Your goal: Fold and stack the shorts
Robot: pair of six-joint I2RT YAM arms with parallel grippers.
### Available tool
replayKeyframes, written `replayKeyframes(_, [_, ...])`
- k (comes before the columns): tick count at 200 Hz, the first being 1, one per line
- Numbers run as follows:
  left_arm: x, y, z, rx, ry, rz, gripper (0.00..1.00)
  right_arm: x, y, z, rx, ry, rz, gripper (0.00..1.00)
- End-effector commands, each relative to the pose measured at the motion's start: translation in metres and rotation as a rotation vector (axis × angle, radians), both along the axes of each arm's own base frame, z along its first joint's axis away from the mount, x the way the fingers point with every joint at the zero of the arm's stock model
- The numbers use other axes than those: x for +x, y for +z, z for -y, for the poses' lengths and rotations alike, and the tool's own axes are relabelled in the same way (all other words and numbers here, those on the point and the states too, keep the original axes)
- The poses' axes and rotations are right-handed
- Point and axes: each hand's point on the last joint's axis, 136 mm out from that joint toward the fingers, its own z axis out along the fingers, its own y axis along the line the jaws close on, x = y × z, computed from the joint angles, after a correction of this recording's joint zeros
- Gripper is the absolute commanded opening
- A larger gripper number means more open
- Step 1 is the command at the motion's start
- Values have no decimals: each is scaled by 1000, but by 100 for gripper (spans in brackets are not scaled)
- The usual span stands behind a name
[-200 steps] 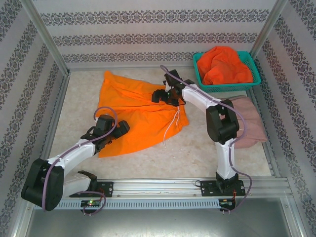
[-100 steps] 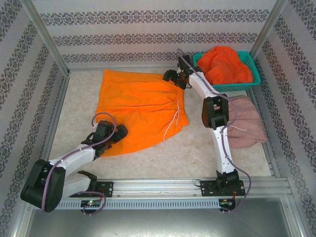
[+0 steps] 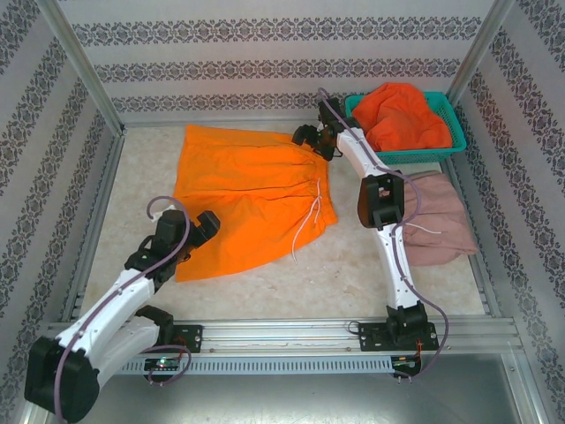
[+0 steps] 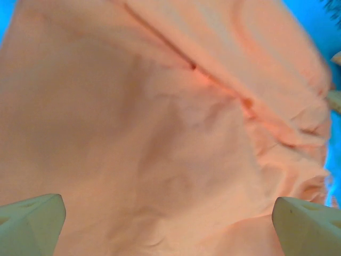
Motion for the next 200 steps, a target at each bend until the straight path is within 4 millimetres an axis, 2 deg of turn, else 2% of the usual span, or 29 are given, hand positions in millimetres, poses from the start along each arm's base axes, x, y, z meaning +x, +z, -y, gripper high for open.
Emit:
replayKeyframes(1, [-25, 3, -25, 75, 70, -96, 100, -17, 115, -27, 35, 115, 211, 90])
replayKeyframes(12, [-35, 4, -30, 70, 94, -124, 100, -31, 145, -32, 30, 151, 275, 90])
replayKeyframes(32, [-55, -5, -34, 37, 130, -196, 100, -64, 192, -41, -6, 231, 393, 91])
replayKeyframes(52, [-76, -21, -37, -1, 175, -290, 100, -102, 223, -46, -46, 307, 480, 91])
replayKeyframes(59, [-83, -27, -38, -14, 197, -321, 96, -115, 234, -47, -52, 323, 512, 91])
replayKeyframes(72, [-95, -37, -41, -28, 236, -374, 89, -140, 240, -46, -62, 354, 536, 92])
replayKeyframes(91, [-109, -51, -47, -18, 277, -440, 86, -170, 243, -38, -63, 365, 560, 92])
replayKeyframes(120, [-114, -59, -50, -7, 304, -480, 81, -207, 238, -19, -58, 345, 603, 92])
replayKeyframes(143, [-114, -68, -48, -20, 314, -496, 77, -227, 228, -3, -74, 322, 606, 92])
replayKeyframes(164, [-111, -76, -43, -57, 316, -501, 72, -243, 218, 3, -82, 337, 601, 92])
replayKeyframes(200, [-111, -86, -42, -68, 332, -507, 70, -259, 206, 12, -124, 368, 598, 93])
